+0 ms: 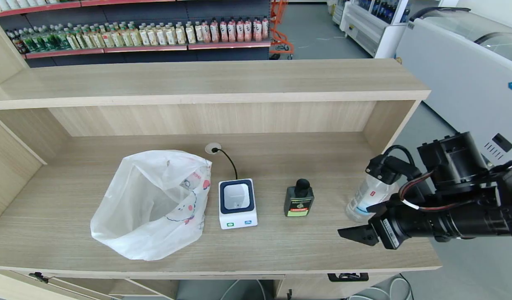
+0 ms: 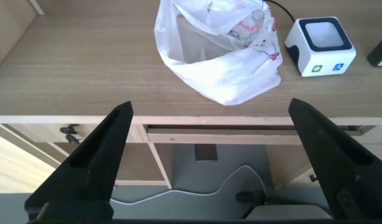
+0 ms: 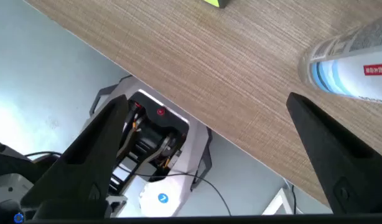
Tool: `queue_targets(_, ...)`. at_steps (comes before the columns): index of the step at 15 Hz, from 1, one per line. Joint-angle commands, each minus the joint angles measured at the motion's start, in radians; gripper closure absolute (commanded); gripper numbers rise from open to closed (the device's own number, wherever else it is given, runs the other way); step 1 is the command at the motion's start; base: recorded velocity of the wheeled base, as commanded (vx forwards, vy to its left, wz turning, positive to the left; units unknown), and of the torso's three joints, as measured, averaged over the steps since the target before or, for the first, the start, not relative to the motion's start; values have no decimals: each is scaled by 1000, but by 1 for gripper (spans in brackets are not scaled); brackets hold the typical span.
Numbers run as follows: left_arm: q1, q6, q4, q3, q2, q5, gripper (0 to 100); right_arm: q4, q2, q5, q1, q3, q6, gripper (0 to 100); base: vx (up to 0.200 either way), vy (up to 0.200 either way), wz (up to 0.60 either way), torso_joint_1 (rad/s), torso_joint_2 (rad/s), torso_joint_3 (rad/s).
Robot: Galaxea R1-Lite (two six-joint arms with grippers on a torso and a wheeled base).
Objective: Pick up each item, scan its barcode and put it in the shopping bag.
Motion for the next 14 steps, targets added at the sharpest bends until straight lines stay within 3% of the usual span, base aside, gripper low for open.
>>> queue_targets(1,0,0,0,0,0,0,0,-95,141,3,8,-13,-23,0,0,0,0,0,0,0)
queue_targets(8,0,0,0,0,0,0,0,-316,324,16,12,-90,-143,0,0,0,0,0,0,0)
queue_targets(14,0,0,0,0,0,0,0,-406,419,97,15,-162,-212,0,0,0,0,0,0,0)
